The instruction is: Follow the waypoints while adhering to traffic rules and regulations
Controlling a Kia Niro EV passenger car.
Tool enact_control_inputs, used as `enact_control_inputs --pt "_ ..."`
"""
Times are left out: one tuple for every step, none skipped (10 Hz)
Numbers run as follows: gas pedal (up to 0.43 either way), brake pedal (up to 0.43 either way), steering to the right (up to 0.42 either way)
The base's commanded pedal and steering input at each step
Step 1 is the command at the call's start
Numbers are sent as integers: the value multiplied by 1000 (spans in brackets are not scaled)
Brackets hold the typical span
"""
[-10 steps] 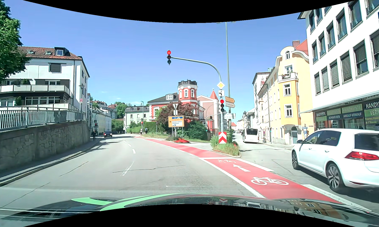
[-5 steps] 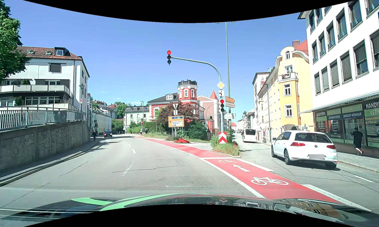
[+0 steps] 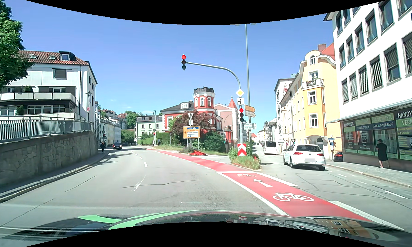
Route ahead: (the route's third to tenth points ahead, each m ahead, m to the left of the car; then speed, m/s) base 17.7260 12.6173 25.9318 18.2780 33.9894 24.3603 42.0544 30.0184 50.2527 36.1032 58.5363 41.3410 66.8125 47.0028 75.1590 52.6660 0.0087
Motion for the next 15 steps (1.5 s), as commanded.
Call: enact_control_inputs --pt "0 256 -5" --pt "0 256 -5" --pt "0 256 -5" --pt "0 256 -5" --pt "0 256 -5" --pt "0 256 -5" --pt "0 256 -5" --pt "0 256 -5" --pt "0 256 -5" --pt "0 256 -5" --pt "0 256 -5" --pt "0 256 -5" --pt "0 256 -5" --pt "0 256 -5" --pt "0 262 -5"
